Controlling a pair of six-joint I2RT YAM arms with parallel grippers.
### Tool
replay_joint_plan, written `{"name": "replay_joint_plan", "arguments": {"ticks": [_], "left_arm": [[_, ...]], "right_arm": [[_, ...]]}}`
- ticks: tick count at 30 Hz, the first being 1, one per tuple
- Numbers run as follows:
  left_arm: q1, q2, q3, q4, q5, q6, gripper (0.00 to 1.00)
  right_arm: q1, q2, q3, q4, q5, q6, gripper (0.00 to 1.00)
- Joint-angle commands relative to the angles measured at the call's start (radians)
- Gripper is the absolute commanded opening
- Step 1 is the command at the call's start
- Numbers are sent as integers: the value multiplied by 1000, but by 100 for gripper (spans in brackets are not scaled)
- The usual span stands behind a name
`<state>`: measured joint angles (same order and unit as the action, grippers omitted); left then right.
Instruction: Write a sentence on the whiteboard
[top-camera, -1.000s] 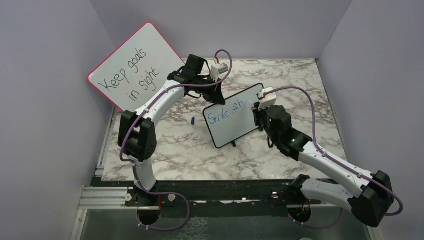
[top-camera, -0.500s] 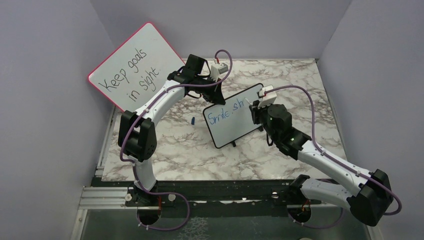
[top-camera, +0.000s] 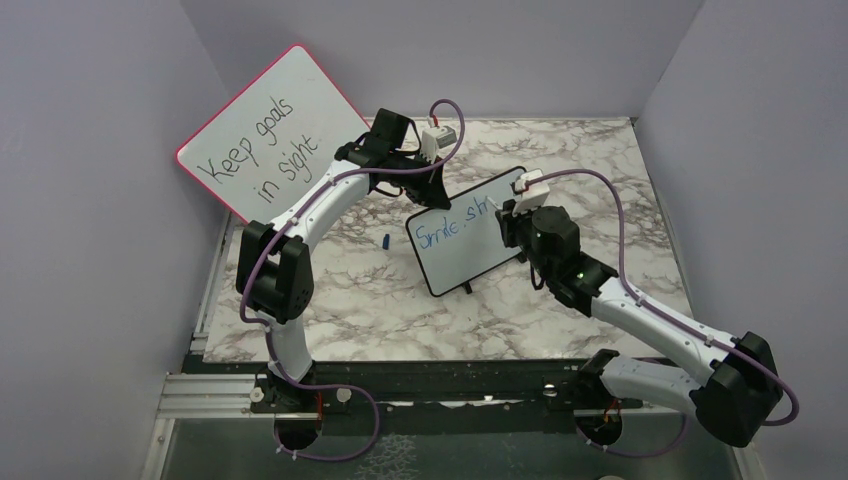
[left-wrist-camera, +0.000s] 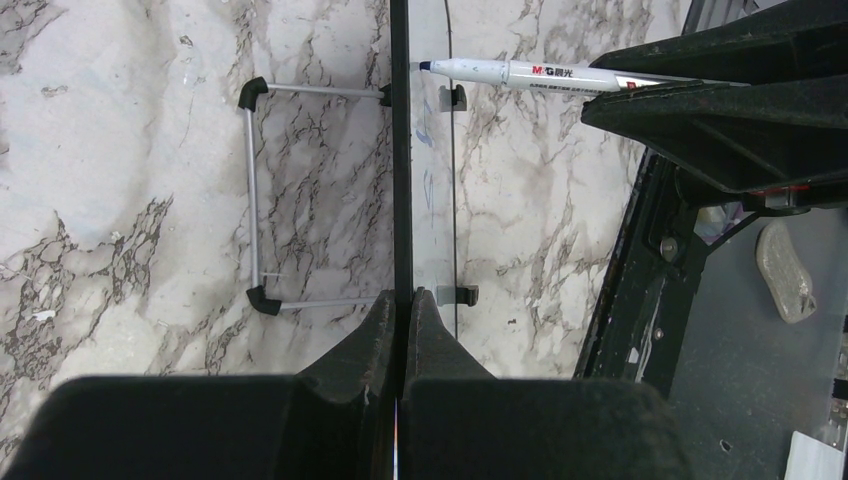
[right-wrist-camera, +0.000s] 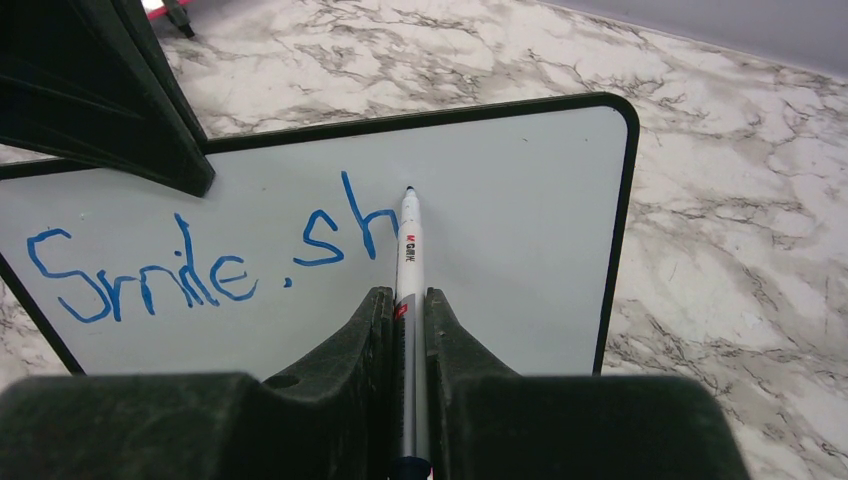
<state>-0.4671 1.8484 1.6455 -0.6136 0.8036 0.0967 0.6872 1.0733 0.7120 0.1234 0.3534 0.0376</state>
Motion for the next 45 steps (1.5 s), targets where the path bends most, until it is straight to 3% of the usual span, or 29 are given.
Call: {"name": "replay_joint_plan", "arguments": {"ticks": [1,25,45], "left_arm": [[-24,35,-1,-51,-14,39,0],[-24,35,4,-52,-26,38,0],[-24,41,5,-52,-16,38,0]], "right_arm": [[-8,14,1,37,-18,14,1],[-11,-48,-7,-62,-27,21,1],[-12,-9,-11,-25,-22,25,1]]}}
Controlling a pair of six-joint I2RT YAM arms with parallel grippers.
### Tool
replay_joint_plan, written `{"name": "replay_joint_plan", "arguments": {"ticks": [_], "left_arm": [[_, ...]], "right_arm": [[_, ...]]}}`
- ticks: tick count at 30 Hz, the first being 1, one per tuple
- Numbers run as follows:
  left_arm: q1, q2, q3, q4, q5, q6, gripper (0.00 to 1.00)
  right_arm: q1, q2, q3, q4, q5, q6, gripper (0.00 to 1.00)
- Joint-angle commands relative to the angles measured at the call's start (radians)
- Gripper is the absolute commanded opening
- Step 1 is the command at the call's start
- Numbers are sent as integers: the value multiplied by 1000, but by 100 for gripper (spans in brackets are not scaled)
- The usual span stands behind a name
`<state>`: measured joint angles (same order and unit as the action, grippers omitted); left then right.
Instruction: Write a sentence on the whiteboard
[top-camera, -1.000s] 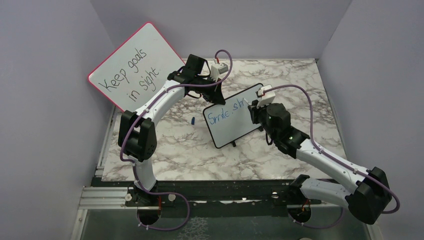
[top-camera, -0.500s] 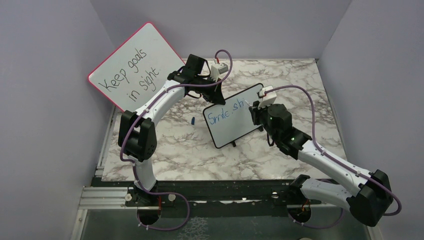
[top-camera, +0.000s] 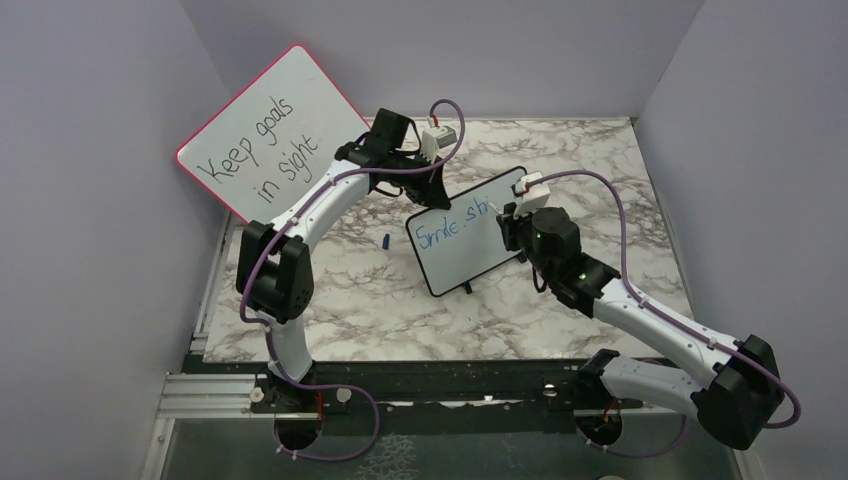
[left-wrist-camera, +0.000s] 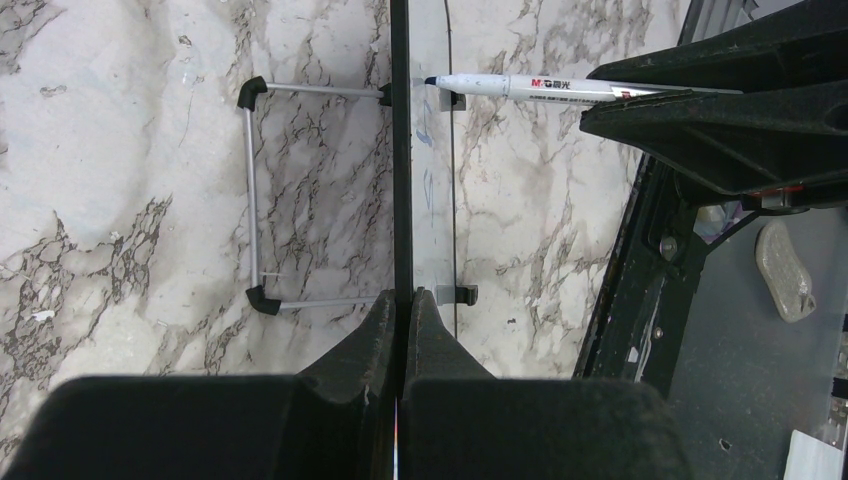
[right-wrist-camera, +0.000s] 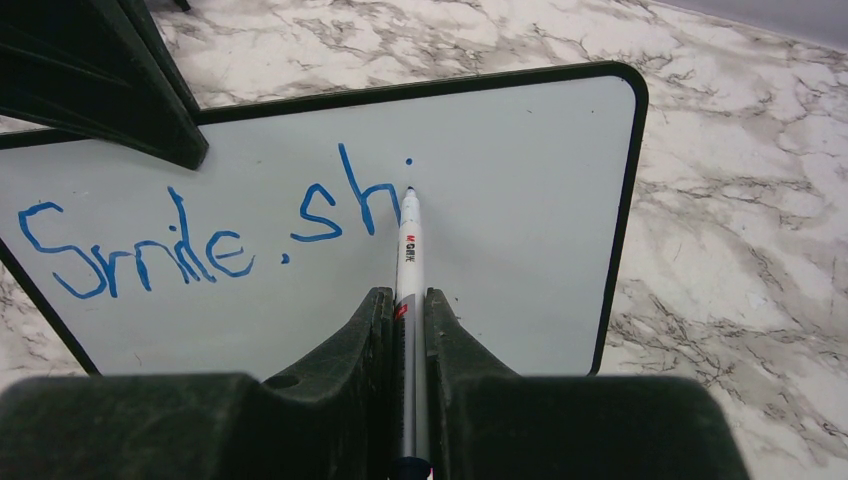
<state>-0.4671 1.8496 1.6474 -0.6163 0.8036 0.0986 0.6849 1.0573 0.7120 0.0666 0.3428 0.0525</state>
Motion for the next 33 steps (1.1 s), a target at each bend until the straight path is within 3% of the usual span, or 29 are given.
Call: {"name": "replay_joint_plan", "arguments": {"ticks": [1,33], "left_arm": [[-24,40,3,-50,-15,37,0],[-24,39,7,-54,-17,38,0]], "right_arm": [[-9,8,-11,32,-10,10,1],[-16,-2,-16,-85,-29,51,1]]}}
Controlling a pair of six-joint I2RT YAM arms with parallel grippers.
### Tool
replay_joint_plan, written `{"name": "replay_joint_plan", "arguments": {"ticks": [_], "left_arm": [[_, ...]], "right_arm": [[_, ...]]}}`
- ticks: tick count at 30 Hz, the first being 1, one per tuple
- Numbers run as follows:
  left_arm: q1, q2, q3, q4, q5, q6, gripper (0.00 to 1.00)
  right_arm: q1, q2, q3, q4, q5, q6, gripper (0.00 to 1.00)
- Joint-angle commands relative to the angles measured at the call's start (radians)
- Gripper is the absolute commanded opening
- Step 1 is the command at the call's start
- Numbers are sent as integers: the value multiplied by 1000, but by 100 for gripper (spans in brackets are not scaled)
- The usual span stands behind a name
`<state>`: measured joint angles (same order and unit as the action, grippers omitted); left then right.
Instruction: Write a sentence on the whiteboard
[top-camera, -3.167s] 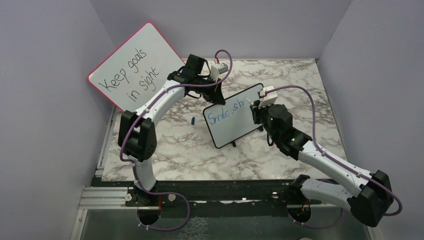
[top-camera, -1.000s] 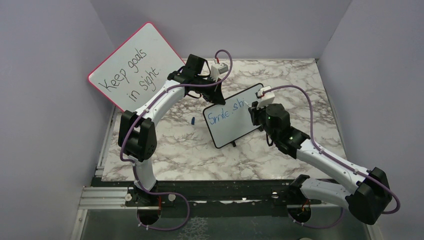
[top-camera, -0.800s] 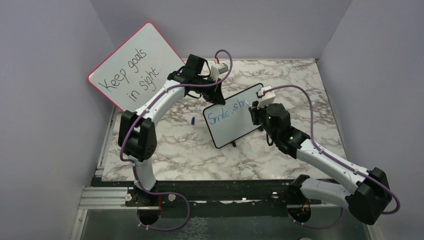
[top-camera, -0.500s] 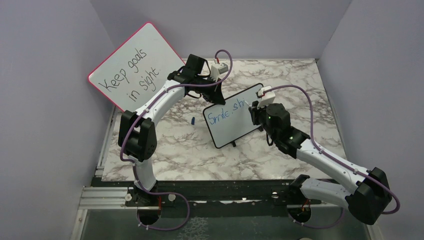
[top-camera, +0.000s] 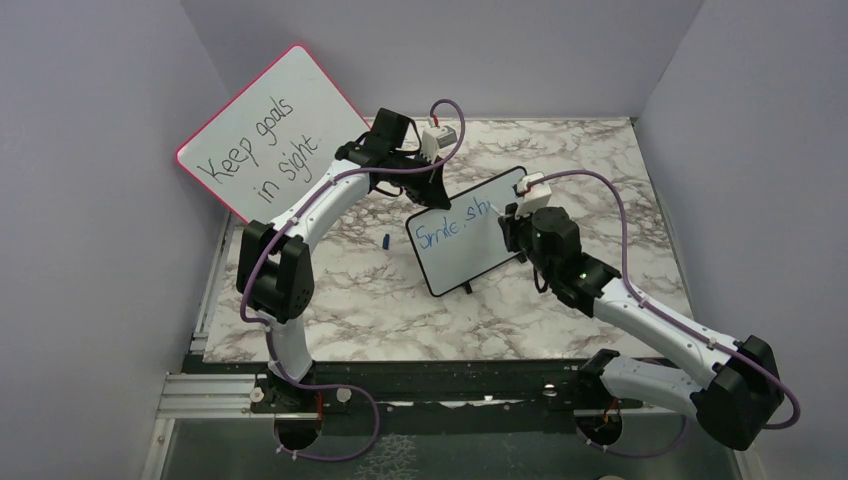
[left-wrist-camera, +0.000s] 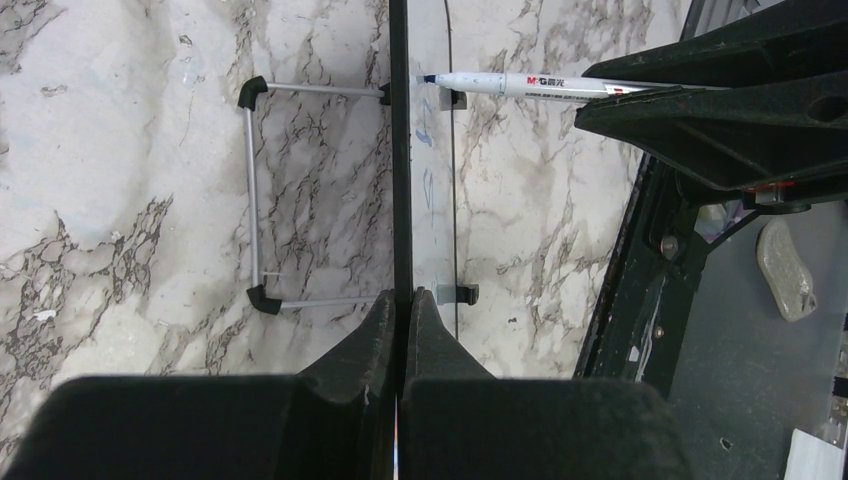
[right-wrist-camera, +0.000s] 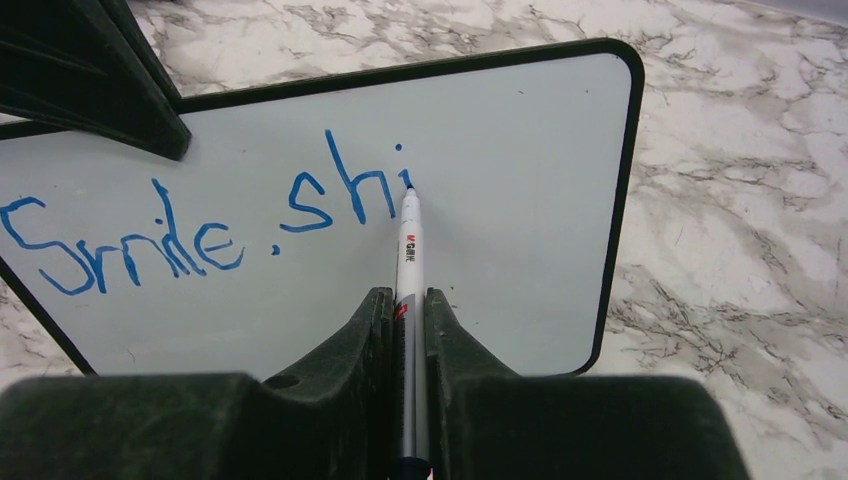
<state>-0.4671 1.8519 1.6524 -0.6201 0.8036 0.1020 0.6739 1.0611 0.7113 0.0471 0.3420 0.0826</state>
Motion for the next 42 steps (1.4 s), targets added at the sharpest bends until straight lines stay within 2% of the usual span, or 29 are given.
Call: {"name": "replay_joint_plan", "arguments": {"ticks": [1,11,23,31,42], "left_arm": [[-24,38,3,-50,-17,36,0],[-24,40,5,-49,-19,34,0],[-24,41,1,-50,-21,34,0],[-24,43,1,-52,-21,37,0],[-24,47,3,-52,-17,37,0]], "right_arm": [[-5,-5,-16,-72,-30,22,1],[-4,-16,-25,-86,-27,33,1],[-13,-66,-36,24,19,13,1],[-29,-36,-30,92,0,5,1],[-40,-3,-20,87,-32,8,1]]}}
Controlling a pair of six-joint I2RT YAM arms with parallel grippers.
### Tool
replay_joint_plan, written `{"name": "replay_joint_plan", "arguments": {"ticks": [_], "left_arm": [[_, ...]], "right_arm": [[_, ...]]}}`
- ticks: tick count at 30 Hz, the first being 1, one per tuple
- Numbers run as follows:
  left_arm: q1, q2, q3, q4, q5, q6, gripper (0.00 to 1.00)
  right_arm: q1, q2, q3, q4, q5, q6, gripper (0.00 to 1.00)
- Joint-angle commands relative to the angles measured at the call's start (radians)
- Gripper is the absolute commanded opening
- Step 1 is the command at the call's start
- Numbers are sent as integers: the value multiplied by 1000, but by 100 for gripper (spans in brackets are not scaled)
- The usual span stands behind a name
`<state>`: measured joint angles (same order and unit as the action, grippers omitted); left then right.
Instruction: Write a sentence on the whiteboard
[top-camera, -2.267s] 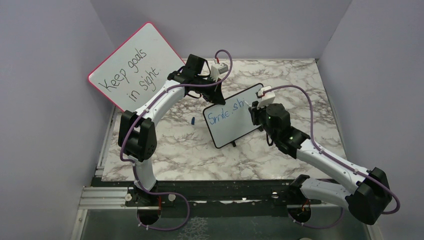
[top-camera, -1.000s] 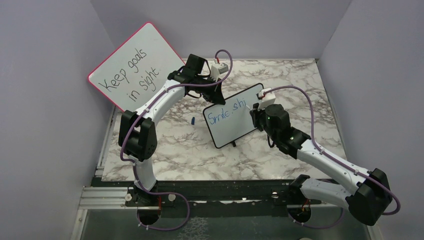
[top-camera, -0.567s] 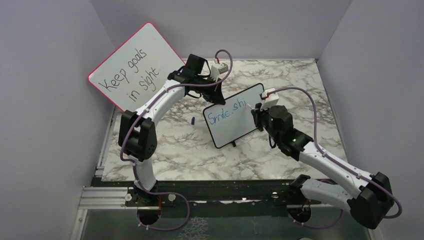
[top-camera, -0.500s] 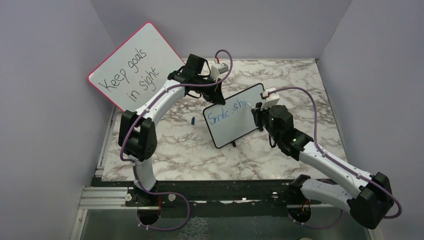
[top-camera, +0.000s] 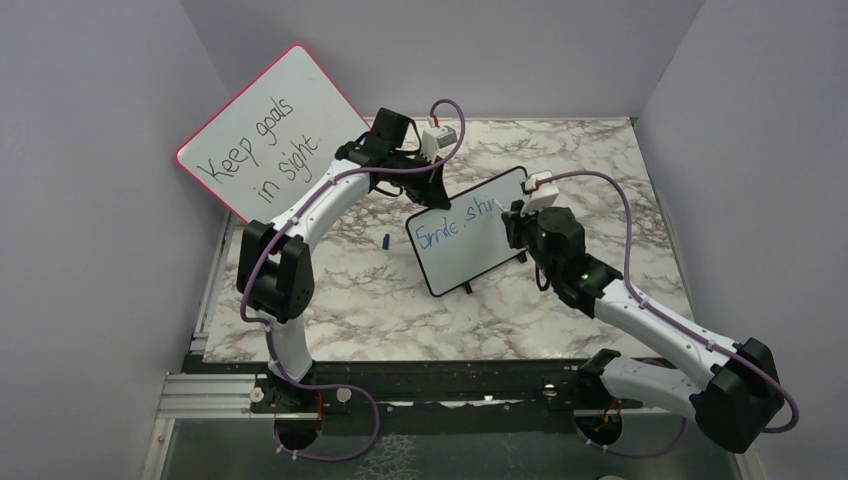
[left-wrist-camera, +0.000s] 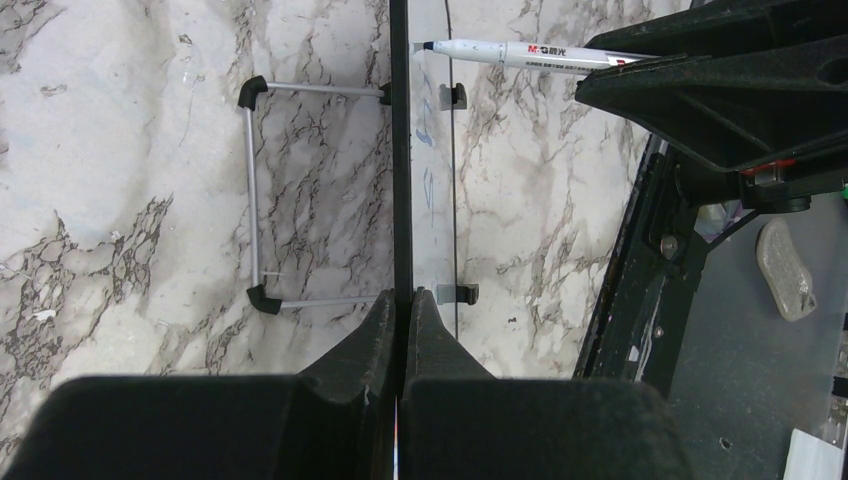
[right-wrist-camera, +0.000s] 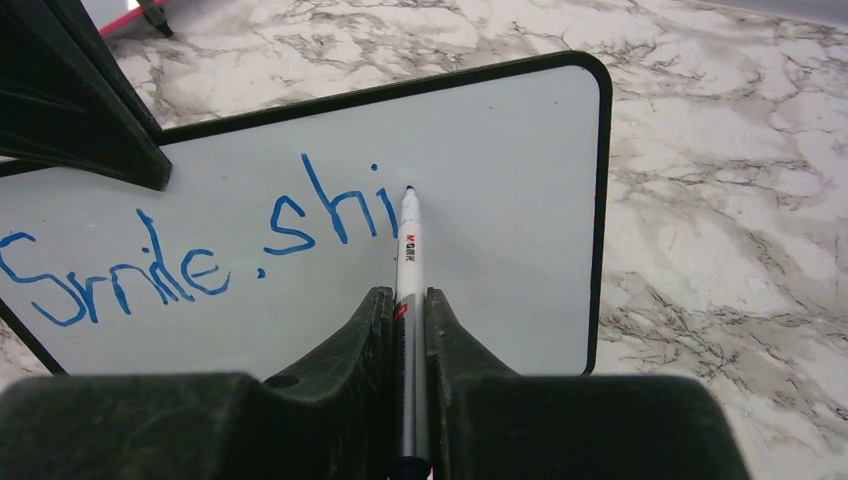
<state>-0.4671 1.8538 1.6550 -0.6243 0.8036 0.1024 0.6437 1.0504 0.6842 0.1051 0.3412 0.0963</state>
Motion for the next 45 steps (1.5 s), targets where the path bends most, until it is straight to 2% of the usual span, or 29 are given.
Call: {"name": "replay_joint_plan", "arguments": {"ticks": [1,12,28,45], "left_arm": [[-24,45,0,-48,-17,37,0],[-24,44,3,-51,-17,38,0],[-24,42,3,-52,-21,39,0],[-24,45,1,-54,-17,40,0]], "right_arm": [[-10,9,9,20,-31,-7,1],[-11,-10,1,-82,-33,13,1],[-12,-37,-21,-103,-26,33,1],[-12,-6,-5,-7,-28,16,1]]}}
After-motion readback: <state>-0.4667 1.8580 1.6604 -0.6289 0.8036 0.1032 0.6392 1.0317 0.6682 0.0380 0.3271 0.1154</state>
